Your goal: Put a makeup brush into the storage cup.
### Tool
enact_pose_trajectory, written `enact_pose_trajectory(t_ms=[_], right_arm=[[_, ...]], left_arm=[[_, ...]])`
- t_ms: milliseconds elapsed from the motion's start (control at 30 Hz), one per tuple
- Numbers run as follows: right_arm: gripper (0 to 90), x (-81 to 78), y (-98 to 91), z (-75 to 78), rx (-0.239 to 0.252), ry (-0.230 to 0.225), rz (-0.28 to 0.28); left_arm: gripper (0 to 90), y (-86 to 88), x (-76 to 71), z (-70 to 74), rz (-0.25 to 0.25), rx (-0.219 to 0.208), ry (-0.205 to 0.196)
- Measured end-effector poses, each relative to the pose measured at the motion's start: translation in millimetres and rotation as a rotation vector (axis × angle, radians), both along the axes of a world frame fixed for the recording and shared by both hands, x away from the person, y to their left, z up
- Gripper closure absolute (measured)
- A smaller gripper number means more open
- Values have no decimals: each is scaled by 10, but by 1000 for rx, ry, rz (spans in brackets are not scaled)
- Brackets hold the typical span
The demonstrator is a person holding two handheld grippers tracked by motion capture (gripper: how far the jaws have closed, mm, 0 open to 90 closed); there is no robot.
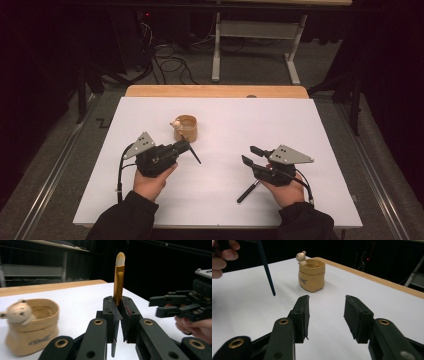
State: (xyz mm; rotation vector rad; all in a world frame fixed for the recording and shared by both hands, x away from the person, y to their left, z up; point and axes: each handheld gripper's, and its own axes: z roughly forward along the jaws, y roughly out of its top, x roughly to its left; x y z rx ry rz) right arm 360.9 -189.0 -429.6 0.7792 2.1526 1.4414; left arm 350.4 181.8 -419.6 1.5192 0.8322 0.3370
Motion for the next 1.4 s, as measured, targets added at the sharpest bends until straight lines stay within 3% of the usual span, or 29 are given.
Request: enact_pose_trajectory(t_ms=[233,333,500,533,633,733,767,900,1233,1400], right_arm=[[434,5,-177,-12,-17,3,-22],[367,-14,-315,-28,26,21,-50],[265,-46,-407,-44,57,10,-67],[195,-54,-445,-54,73,10,-83],[150,-65,-495,-80,97,16,-105],[121,-73,-518,-93,95,11,-125],[104,-74,-544,-104,108,22,-123],[13,-71,-567,-146,96,48,-140],[4,-59,-603,-184,68,40,-161],[4,-60,-643,-188,81,45,-168]], left_arm=[[827,33,-9,-2,11,-3,8],[827,30,-12,-6,15,14,9],[827,27,-11,-12,28,30,5],[827,30,-6,-17,35,42,1],[826,35,-1,-19,40,46,2],[827,44,-1,-14,50,60,-2],[827,48,-1,-8,63,82,-12],[827,65,5,-10,80,102,-16],[827,74,4,0,120,145,-37],[827,96,13,-3,147,164,-38]])
